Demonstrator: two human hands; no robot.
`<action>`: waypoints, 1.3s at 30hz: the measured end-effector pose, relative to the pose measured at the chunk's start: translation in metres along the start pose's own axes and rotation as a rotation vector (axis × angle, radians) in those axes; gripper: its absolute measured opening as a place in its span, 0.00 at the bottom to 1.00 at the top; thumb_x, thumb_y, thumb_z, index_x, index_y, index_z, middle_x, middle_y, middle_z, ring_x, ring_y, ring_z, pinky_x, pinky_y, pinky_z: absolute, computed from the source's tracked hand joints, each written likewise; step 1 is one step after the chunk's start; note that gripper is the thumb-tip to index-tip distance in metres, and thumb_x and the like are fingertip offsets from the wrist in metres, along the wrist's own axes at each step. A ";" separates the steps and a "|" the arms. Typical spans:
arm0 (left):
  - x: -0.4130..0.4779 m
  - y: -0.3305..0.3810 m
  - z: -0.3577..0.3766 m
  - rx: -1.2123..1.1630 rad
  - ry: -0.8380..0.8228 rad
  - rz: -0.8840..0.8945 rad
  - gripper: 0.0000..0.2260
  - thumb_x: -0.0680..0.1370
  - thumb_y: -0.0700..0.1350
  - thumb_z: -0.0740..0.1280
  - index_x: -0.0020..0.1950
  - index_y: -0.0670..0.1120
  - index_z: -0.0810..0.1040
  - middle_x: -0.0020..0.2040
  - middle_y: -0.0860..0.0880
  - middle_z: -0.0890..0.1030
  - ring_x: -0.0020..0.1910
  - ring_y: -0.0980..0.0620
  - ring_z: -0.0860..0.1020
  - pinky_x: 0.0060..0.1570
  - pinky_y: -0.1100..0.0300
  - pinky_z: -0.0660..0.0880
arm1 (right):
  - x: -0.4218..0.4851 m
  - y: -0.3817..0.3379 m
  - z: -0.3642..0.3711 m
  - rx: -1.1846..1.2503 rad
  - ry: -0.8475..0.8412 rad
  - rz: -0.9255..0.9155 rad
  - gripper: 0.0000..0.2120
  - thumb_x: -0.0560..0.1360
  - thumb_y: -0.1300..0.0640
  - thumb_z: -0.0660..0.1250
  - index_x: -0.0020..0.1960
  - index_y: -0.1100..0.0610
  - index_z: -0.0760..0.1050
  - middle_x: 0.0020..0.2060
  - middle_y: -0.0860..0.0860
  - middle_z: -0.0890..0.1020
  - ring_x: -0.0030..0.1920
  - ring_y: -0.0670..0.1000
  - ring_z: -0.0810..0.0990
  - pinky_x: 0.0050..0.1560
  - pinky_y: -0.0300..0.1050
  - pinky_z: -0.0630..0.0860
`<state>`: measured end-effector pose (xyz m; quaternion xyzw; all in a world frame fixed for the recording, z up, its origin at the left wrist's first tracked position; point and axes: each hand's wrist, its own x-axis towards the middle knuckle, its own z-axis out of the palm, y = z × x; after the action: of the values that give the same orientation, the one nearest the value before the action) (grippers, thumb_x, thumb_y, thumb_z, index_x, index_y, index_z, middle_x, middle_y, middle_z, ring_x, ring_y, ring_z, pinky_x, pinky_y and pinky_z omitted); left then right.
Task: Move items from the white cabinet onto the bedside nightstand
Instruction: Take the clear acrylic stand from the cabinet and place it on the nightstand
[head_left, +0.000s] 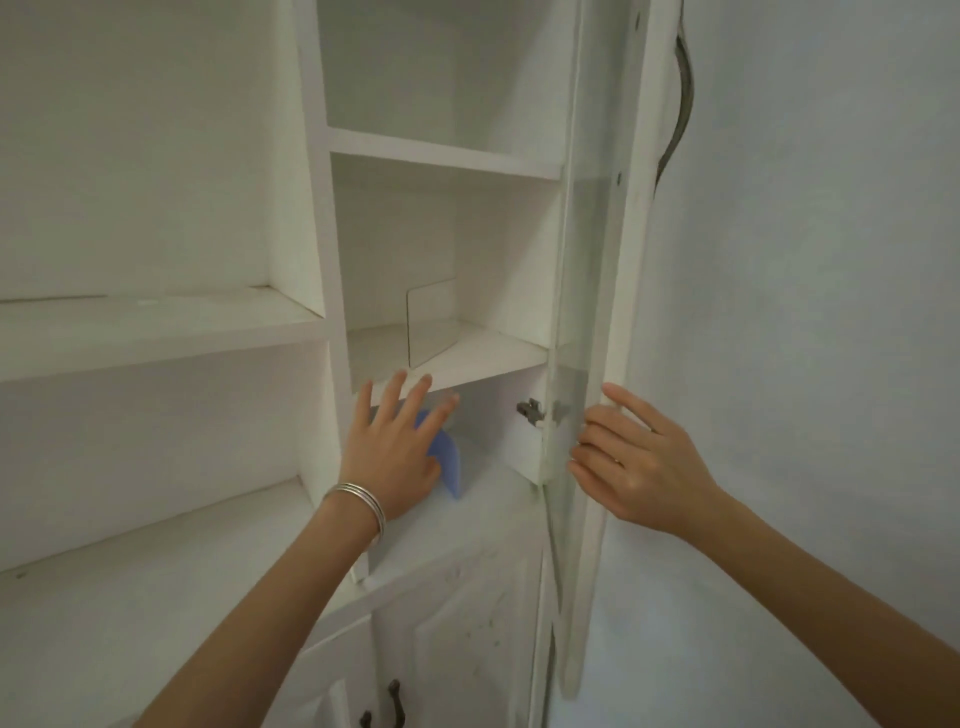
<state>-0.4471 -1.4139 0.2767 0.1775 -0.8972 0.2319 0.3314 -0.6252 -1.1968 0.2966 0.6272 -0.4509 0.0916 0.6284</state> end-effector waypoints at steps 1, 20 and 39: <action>0.000 0.007 0.000 -0.012 -0.006 0.004 0.33 0.59 0.46 0.77 0.64 0.47 0.77 0.64 0.39 0.75 0.64 0.33 0.71 0.60 0.33 0.66 | -0.010 0.007 -0.006 0.005 -0.007 0.026 0.10 0.73 0.59 0.69 0.33 0.61 0.78 0.33 0.54 0.79 0.44 0.55 0.79 0.64 0.54 0.69; -0.001 0.125 -0.007 -0.009 -0.056 -0.095 0.33 0.58 0.45 0.78 0.63 0.47 0.78 0.63 0.39 0.76 0.61 0.34 0.73 0.55 0.36 0.72 | -0.141 0.117 -0.052 -0.018 -0.677 0.478 0.28 0.80 0.45 0.44 0.65 0.60 0.73 0.59 0.67 0.74 0.62 0.65 0.69 0.69 0.61 0.58; 0.012 0.003 0.004 0.140 -0.046 -0.172 0.32 0.61 0.43 0.75 0.65 0.47 0.76 0.63 0.39 0.75 0.63 0.33 0.71 0.61 0.38 0.67 | -0.007 0.034 0.087 0.444 -0.269 0.405 0.18 0.74 0.55 0.57 0.59 0.60 0.77 0.56 0.58 0.79 0.61 0.61 0.74 0.59 0.58 0.73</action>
<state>-0.4593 -1.4154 0.2808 0.2817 -0.8676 0.2605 0.3163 -0.6917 -1.2629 0.2994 0.6532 -0.6144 0.2269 0.3799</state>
